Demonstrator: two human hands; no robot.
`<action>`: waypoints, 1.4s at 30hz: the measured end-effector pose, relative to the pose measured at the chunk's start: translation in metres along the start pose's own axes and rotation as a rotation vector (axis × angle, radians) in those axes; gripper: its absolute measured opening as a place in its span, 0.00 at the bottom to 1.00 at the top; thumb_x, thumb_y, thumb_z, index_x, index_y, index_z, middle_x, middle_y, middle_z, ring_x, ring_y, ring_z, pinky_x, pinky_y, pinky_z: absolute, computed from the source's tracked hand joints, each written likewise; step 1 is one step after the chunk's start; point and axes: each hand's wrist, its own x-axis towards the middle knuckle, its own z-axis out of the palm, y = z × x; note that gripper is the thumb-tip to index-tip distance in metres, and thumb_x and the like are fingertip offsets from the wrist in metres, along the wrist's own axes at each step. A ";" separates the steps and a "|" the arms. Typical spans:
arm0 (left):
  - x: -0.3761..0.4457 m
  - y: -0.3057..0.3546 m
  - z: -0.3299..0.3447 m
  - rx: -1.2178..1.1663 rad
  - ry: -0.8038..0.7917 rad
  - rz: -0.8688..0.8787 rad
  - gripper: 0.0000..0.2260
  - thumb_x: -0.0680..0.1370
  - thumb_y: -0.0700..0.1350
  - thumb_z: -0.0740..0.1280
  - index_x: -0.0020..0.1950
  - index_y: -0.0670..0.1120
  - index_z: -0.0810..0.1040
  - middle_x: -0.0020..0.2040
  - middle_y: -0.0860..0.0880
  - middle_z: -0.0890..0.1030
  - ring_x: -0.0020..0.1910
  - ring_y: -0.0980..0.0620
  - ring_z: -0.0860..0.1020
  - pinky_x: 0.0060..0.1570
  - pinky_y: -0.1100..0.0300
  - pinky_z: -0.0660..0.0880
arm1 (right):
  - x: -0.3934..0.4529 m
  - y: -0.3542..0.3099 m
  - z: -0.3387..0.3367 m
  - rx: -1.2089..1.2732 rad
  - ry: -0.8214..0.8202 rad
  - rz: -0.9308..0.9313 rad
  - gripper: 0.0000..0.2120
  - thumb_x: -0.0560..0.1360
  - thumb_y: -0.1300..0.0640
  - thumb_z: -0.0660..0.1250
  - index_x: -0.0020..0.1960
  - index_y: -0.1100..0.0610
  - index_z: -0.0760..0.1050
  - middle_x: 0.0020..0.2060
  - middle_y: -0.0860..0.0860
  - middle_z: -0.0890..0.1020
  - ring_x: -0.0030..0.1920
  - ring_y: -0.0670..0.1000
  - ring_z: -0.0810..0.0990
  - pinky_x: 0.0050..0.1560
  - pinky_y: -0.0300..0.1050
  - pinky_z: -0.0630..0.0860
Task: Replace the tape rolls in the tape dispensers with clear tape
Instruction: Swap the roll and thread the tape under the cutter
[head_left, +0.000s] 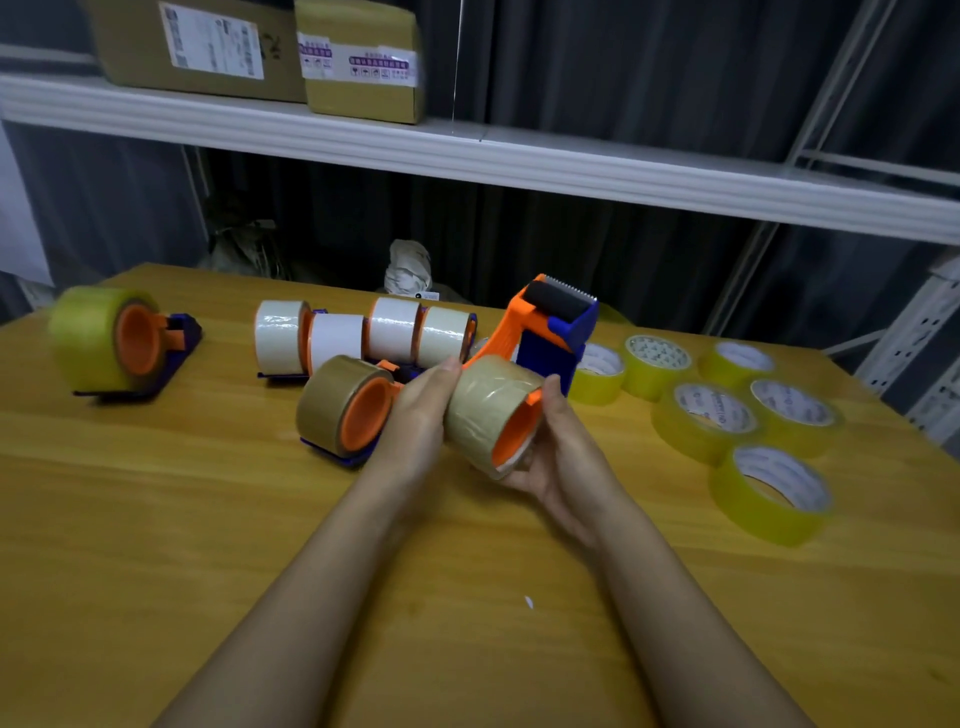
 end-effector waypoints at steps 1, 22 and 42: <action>-0.001 -0.001 0.001 0.026 -0.009 -0.005 0.15 0.83 0.47 0.54 0.51 0.41 0.78 0.49 0.38 0.80 0.49 0.45 0.77 0.51 0.52 0.73 | 0.001 0.001 -0.001 0.007 -0.001 0.005 0.48 0.57 0.27 0.71 0.70 0.51 0.68 0.66 0.56 0.76 0.62 0.57 0.78 0.50 0.57 0.80; -0.011 -0.016 0.005 0.476 -0.204 0.093 0.27 0.79 0.43 0.65 0.76 0.49 0.61 0.76 0.55 0.59 0.73 0.63 0.56 0.73 0.58 0.60 | -0.002 0.001 -0.012 0.020 0.192 -0.074 0.25 0.67 0.52 0.72 0.64 0.52 0.74 0.59 0.54 0.80 0.56 0.53 0.82 0.47 0.55 0.82; -0.008 -0.025 0.006 0.646 -0.133 0.277 0.23 0.79 0.41 0.64 0.74 0.49 0.65 0.75 0.52 0.63 0.71 0.65 0.60 0.67 0.73 0.60 | -0.002 0.001 -0.012 -0.388 0.162 -0.336 0.23 0.72 0.44 0.65 0.65 0.48 0.70 0.59 0.45 0.78 0.59 0.43 0.78 0.54 0.37 0.76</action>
